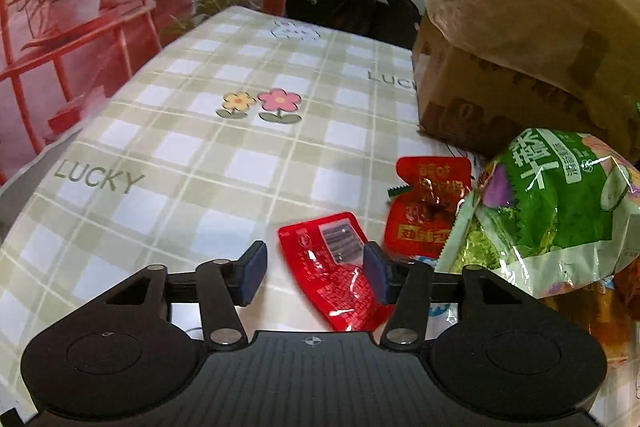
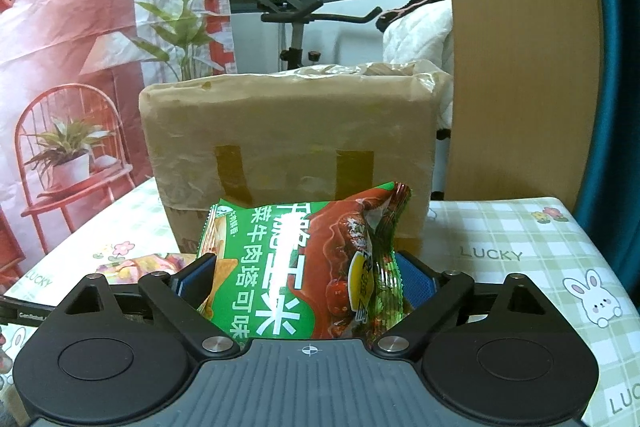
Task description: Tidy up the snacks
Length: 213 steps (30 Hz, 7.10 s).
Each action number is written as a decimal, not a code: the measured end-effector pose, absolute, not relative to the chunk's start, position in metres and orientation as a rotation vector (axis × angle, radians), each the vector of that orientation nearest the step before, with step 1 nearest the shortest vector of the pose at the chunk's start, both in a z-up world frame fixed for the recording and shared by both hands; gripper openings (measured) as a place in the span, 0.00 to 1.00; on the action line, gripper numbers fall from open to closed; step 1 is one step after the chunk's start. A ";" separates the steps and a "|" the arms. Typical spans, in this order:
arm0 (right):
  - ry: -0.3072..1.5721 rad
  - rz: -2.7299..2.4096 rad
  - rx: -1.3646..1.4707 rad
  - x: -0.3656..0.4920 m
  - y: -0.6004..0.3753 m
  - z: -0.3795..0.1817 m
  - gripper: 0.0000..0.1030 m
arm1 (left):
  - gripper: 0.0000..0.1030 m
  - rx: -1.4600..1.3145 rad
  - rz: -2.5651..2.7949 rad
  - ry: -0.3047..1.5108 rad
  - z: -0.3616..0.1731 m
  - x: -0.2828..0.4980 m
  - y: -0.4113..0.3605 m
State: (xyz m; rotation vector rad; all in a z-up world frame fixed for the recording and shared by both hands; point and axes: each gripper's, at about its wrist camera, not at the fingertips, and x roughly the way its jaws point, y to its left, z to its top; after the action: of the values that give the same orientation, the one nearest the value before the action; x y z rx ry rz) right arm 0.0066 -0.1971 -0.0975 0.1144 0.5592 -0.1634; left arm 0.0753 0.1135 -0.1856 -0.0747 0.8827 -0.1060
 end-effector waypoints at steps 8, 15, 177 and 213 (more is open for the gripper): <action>0.559 -0.162 0.119 0.006 -0.199 -0.097 0.88 | 0.59 -0.104 -0.125 0.948 -0.188 0.072 0.112; 0.554 -0.153 0.123 0.005 -0.197 -0.098 0.88 | 0.66 -0.025 -0.115 0.925 -0.190 0.067 0.101; 0.416 -0.261 0.007 0.179 -0.274 -0.002 0.94 | 0.49 0.074 -0.394 0.521 -0.008 0.242 -0.067; 0.564 -0.073 0.242 0.036 -0.171 -0.048 0.96 | 0.69 0.042 -0.414 0.557 -0.056 0.072 0.053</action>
State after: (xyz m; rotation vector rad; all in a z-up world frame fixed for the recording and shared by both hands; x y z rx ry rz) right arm 0.0365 -0.1712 -0.0478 0.2425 0.5640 -0.0729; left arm 0.0722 0.0527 -0.0556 0.0419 0.5568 -0.4139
